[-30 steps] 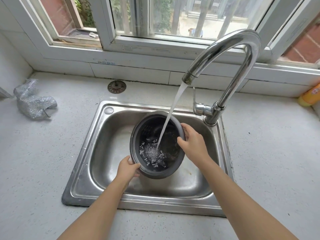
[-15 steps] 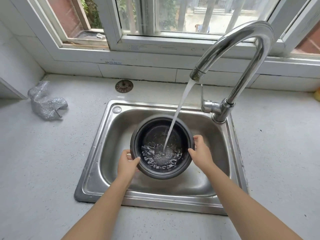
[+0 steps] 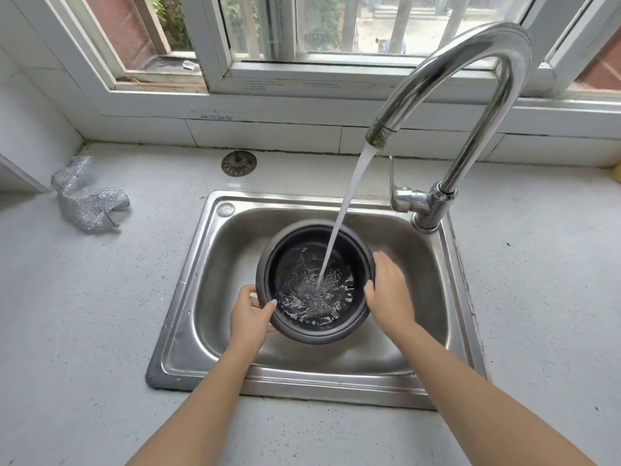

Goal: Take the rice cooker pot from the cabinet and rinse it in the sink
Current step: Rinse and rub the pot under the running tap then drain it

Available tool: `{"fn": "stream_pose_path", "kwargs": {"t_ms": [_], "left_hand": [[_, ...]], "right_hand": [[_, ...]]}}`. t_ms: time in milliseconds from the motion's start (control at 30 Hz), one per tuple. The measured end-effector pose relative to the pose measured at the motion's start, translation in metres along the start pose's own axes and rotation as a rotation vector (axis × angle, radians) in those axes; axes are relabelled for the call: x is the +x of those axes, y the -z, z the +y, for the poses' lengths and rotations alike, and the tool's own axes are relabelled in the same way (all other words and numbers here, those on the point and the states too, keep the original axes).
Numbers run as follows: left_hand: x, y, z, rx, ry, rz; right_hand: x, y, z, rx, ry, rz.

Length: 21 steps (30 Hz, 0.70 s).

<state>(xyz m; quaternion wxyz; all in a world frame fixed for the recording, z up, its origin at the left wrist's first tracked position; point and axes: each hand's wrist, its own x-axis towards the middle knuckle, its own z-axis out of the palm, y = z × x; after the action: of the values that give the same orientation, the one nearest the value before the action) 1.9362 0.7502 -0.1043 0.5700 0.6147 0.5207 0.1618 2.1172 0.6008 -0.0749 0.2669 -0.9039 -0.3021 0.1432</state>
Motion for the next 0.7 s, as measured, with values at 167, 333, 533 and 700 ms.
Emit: {"fn": "stream_pose_path", "kwargs": {"t_ms": [167,333,533,700], "left_hand": [[-0.002,0.000,0.001,-0.009,-0.032,-0.003],[-0.003,-0.001,0.002,-0.041,-0.074,-0.019],[-0.003,-0.001,0.003,-0.057,-0.086,-0.032],[-0.004,-0.001,0.004,-0.074,-0.090,-0.033]], "right_hand": [[-0.013,-0.016,-0.008,-0.219,0.263,-0.272],[-0.015,-0.047,-0.014,-0.587,0.313,-0.556],[-0.021,-0.071,-0.033,-0.274,0.150,-0.733],[-0.018,-0.060,-0.026,-0.452,0.234,-0.759]]}}
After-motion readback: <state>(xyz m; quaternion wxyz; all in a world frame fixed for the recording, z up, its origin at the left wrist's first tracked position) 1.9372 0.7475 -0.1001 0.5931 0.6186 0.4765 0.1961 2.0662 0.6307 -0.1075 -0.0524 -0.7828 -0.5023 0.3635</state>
